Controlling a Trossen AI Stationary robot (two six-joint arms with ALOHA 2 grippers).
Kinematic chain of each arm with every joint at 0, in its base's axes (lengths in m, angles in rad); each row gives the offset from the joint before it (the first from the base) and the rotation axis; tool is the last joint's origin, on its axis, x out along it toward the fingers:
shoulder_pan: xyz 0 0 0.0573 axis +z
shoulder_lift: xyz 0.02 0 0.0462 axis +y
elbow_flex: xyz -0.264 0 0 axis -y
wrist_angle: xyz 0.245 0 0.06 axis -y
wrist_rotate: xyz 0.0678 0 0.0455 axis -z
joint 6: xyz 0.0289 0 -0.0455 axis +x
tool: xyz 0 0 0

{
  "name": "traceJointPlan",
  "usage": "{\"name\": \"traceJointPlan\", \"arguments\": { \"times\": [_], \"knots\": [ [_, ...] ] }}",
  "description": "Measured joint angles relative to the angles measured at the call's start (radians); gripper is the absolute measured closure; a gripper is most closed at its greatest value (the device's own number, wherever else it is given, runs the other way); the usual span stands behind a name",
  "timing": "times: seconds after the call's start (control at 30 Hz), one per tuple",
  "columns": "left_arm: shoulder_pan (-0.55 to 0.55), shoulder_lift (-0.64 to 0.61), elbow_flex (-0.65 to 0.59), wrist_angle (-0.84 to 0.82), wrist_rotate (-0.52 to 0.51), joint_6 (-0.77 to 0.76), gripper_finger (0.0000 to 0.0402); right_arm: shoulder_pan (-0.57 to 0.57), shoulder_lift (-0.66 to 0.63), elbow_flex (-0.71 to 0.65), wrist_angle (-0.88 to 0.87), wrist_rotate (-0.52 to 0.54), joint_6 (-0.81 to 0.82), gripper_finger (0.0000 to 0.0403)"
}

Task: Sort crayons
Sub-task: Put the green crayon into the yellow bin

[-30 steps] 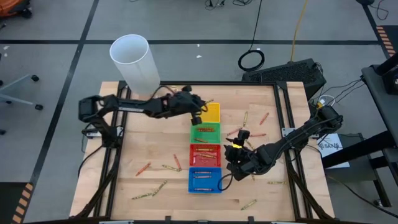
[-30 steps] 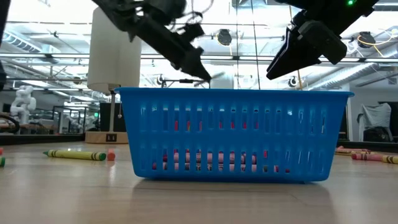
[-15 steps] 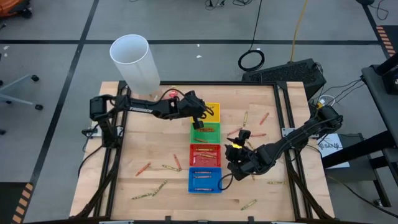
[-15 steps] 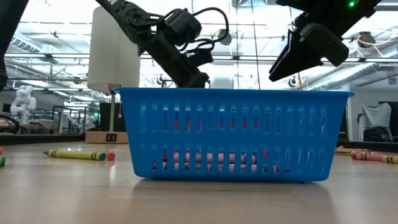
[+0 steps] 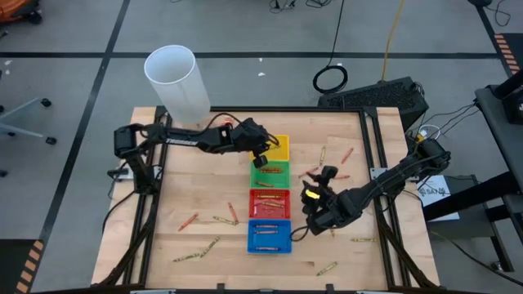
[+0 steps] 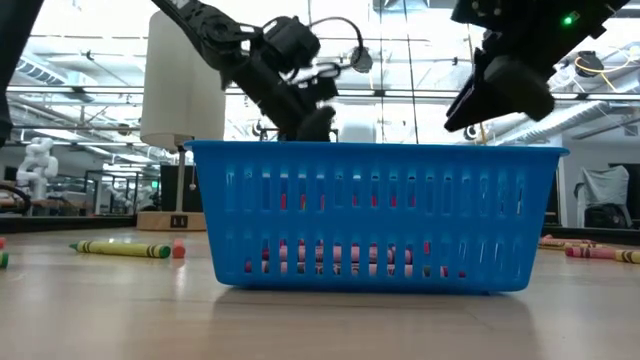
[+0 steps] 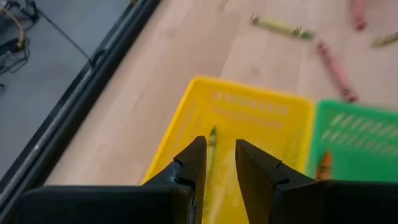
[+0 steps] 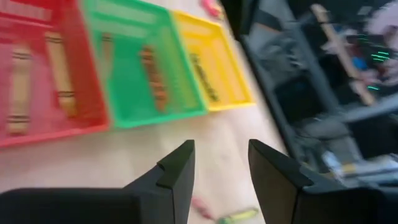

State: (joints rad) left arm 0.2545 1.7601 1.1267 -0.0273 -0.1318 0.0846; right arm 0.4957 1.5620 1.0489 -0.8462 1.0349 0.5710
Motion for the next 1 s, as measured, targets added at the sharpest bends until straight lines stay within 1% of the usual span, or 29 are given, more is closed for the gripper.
{"name": "traceJointPlan", "arguments": {
  "times": [0.1, 0.2, 0.27, 0.33, 0.4, 0.47, 0.63, 0.77, 0.87, 1.0],
  "knots": [
    [-0.025, -0.057, 0.001, -0.028, 0.000, -0.001, 0.0317, -0.013, -0.011, 0.000, -0.101, 0.059, 0.096, 0.0268],
    [-0.052, -0.109, 0.000, -0.083, 0.000, -0.002, 0.0317, -0.051, -0.047, 0.000, -0.183, 0.065, 0.188, 0.0268],
    [-0.070, -0.134, 0.000, -0.083, 0.008, 0.000, 0.0317, -0.091, -0.080, 0.000, -0.237, 0.046, 0.252, 0.0268],
    [-0.081, -0.161, -0.003, -0.085, 0.046, 0.007, 0.0317, -0.139, -0.118, 0.000, -0.269, 0.024, 0.288, 0.0268],
    [-0.091, -0.180, -0.006, -0.073, 0.076, 0.021, 0.0317, -0.193, -0.156, 0.000, -0.283, -0.031, 0.287, 0.0268],
    [-0.098, -0.193, -0.020, -0.077, 0.079, 0.025, 0.0317, -0.249, -0.185, 0.000, -0.269, -0.110, 0.166, 0.0268],
    [-0.127, -0.201, -0.056, -0.103, 0.080, 0.007, 0.0317, -0.358, -0.222, 0.000, -0.180, -0.330, -0.324, 0.0268],
    [-0.163, -0.201, -0.094, -0.123, 0.083, -0.048, 0.0317, -0.445, -0.227, 0.000, -0.122, -0.477, -0.650, 0.0268],
    [-0.198, -0.201, -0.120, -0.124, 0.083, -0.089, 0.0317, -0.508, -0.224, 0.000, -0.097, -0.587, -0.851, 0.0268],
    [-0.254, -0.201, -0.149, -0.143, 0.083, -0.132, 0.0317, -0.576, -0.200, 0.000, -0.075, -0.651, -1.025, 0.0268]
  ]
}}
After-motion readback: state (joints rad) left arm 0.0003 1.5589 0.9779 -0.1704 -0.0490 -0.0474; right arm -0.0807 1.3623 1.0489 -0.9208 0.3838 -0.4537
